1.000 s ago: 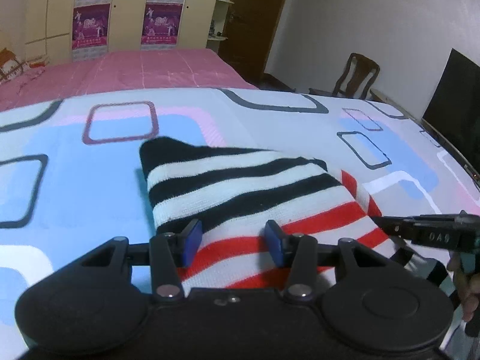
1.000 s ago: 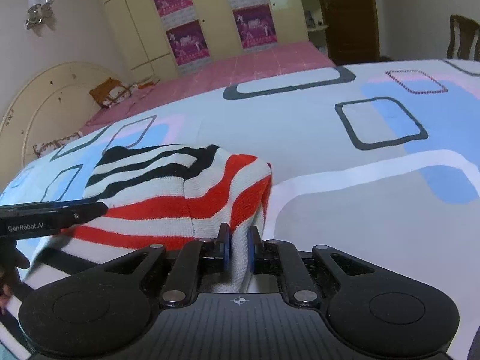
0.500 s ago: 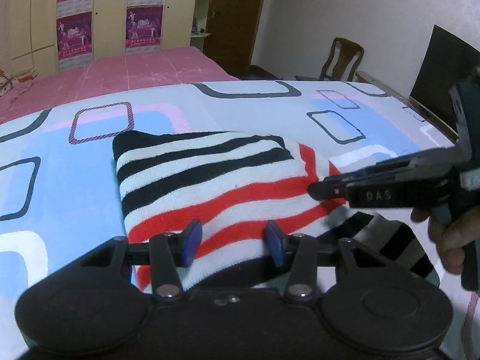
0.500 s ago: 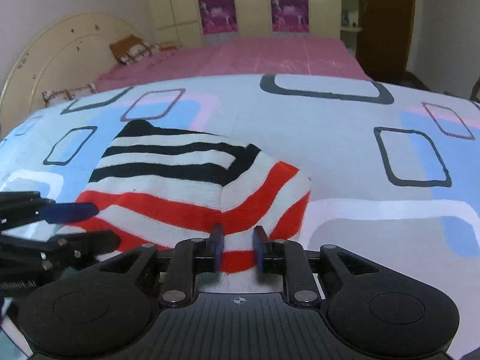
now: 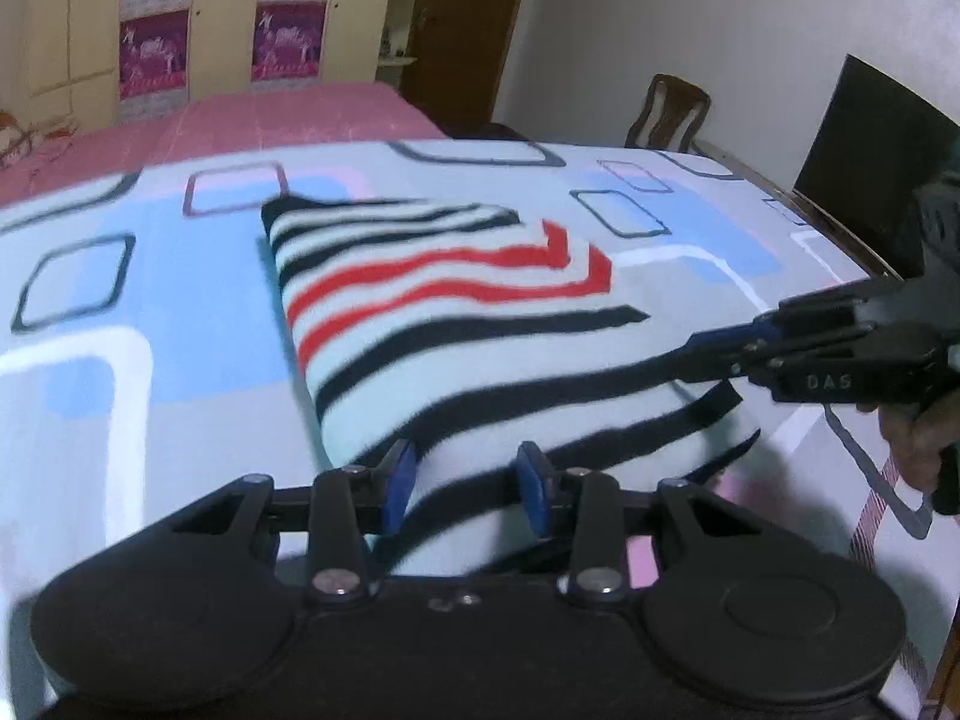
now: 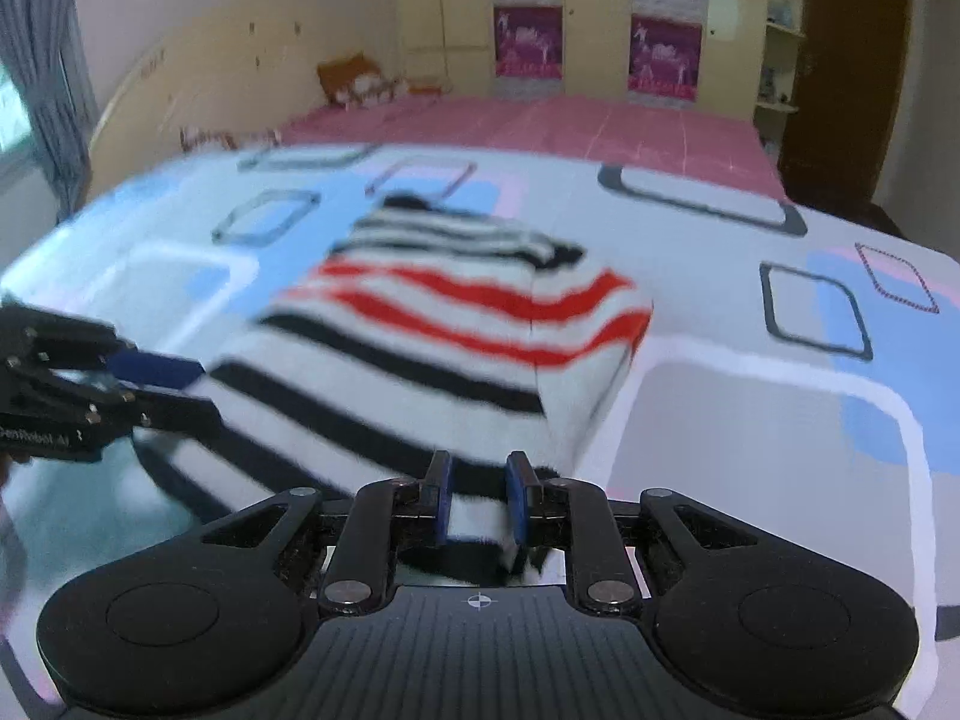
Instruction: Fold small clothes
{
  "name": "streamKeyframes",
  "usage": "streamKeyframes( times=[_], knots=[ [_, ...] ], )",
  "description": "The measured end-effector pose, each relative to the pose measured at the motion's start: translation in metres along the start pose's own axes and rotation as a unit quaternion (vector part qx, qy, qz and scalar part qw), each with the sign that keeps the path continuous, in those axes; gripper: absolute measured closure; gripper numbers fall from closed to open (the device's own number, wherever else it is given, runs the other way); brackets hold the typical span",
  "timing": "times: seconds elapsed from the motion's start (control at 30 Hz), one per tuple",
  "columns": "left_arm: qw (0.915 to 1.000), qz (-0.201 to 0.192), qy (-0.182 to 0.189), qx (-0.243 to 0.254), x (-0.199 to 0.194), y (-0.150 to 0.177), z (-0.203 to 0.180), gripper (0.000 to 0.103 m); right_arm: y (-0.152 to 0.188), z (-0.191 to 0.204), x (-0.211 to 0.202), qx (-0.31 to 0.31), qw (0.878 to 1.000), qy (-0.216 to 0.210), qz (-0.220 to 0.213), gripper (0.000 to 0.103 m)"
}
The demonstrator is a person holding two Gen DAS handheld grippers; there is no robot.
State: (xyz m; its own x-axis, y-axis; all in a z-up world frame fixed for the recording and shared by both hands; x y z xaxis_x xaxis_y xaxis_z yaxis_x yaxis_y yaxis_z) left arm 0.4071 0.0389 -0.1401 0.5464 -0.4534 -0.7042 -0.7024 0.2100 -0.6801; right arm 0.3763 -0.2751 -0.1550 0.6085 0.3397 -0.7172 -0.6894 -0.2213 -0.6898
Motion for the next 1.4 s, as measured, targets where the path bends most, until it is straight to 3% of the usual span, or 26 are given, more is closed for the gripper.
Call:
streamKeyframes(
  times=[0.07,0.13,0.33,0.53,0.8,1.23,1.27,1.3,1.33,1.37,1.4],
  knots=[
    [0.9998,-0.001,-0.002,-0.018,0.005,0.001,0.001,0.067,0.007,-0.003,0.007,-0.005,1.0,0.017,0.012,0.085],
    [0.9997,-0.001,-0.008,-0.023,0.009,0.003,0.001,0.068,0.013,-0.008,0.011,-0.012,0.999,0.039,0.017,0.097],
    [0.9996,0.004,-0.025,-0.012,0.013,0.011,0.002,0.067,0.022,-0.019,0.013,0.001,0.999,0.041,0.029,0.097],
    [0.9991,-0.003,-0.039,-0.013,-0.014,0.017,0.0,0.068,0.012,-0.003,-0.026,0.004,1.0,0.019,-0.013,0.097],
    [0.9978,0.022,-0.058,-0.022,-0.006,0.033,0.003,0.067,0.045,0.009,-0.004,-0.013,0.999,0.02,0.036,0.097],
    [0.9976,0.039,-0.056,-0.011,-0.003,0.033,0.006,0.064,0.047,0.004,0.003,0.012,0.999,0.024,0.039,0.097],
    [0.9979,0.038,-0.05,-0.014,-0.006,0.031,0.006,0.059,0.047,0.004,0.001,0.012,0.999,0.022,0.04,0.097],
    [0.9979,0.034,-0.051,-0.02,-0.011,0.028,0.008,0.04,0.045,0.003,-0.003,0.017,0.999,0.02,0.04,0.096],
    [0.9979,0.022,-0.056,-0.024,-0.018,0.023,0.011,0.03,0.042,0.0,-0.008,0.031,0.999,0.019,0.036,0.085],
    [0.998,0.007,-0.058,-0.024,-0.024,0.019,0.012,0.024,0.039,-0.005,-0.014,0.047,0.998,0.026,0.027,0.063],
    [0.9982,-0.004,-0.054,-0.026,-0.028,0.014,0.015,0.024,0.035,-0.012,-0.024,0.062,0.997,0.034,0.002,0.012]
  ],
)
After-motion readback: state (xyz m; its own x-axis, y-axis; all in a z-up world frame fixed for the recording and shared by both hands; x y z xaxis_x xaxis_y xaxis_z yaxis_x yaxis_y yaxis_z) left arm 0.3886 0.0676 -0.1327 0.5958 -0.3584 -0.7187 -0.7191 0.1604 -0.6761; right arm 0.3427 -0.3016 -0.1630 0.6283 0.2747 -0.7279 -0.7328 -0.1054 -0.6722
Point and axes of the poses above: each gripper's, at about its wrist camera, not at the fingertips, and x roughly the way its jaws point, z to its left, y to its underside, the point moved 9 cm from there along x, roughly the way its jaws point, and after that the axes turned 1 degree about z, right-handed, at the moved point
